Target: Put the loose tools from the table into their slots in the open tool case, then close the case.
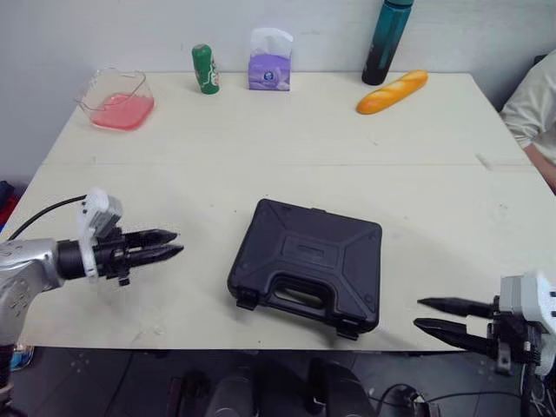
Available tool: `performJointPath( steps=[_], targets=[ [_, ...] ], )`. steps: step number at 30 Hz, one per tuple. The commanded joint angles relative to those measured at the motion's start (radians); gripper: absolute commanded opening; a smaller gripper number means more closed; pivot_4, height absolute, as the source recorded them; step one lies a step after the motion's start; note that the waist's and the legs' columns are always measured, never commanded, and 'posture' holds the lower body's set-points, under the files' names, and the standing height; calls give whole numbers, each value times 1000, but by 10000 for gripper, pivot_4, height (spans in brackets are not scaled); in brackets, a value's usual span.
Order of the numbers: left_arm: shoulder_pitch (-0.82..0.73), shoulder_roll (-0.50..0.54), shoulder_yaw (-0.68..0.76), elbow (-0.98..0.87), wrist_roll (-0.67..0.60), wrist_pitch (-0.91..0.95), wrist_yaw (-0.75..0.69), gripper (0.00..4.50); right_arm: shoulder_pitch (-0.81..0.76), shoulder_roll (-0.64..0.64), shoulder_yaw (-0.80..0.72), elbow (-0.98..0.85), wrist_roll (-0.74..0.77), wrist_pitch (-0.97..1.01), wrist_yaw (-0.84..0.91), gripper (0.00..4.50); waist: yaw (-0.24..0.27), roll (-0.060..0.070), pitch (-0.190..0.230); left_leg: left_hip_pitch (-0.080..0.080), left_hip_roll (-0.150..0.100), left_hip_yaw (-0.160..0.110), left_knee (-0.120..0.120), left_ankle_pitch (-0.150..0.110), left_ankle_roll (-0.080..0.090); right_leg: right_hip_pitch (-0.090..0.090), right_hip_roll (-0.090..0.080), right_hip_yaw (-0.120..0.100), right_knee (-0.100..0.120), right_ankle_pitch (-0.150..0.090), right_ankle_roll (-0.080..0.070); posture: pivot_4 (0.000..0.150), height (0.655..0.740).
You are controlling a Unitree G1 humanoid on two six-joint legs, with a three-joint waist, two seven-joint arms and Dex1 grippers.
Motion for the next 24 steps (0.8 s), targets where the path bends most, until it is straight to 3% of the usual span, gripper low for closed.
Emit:
performJointPath(
  steps=[1, 9, 18, 24],
  targets=[
    [-213, -93, -162, 171, 158, -96, 44, 380, -68, -1, 128, -55, 17, 61, -23, 0, 10, -5, 1, 0, 0, 1, 2, -1, 1, 0, -1, 1, -1, 1, 1, 1500, 7314],
    [-585, -340, -320, 630, 343, -257, 21, 380, -242, 16, 406, 2, -110, 119, -55, 0, 1, -12, 0, -3, 0, 9, 7, 1, 7, -4, -2, 9, 0, 11, 5, 1500, 7314],
    [-780, -498, -334, 1025, 464, -465, 31, 380, -369, 50, 526, 64, -189, 128, -64, 0, -8, -13, 0, -15, -1, 10, 13, 2, 10, -10, 0, 3, -4, 13, 9, 1500, 7314],
    [-852, -547, -335, 1167, 519, -564, -15, 380, -477, 30, 544, 156, -238, 108, -12, 0, -11, -13, 0, -16, -2, 9, 15, 3, 12, -10, -2, 4, -3, 15, 9, 1500, 7314]
  ],
)
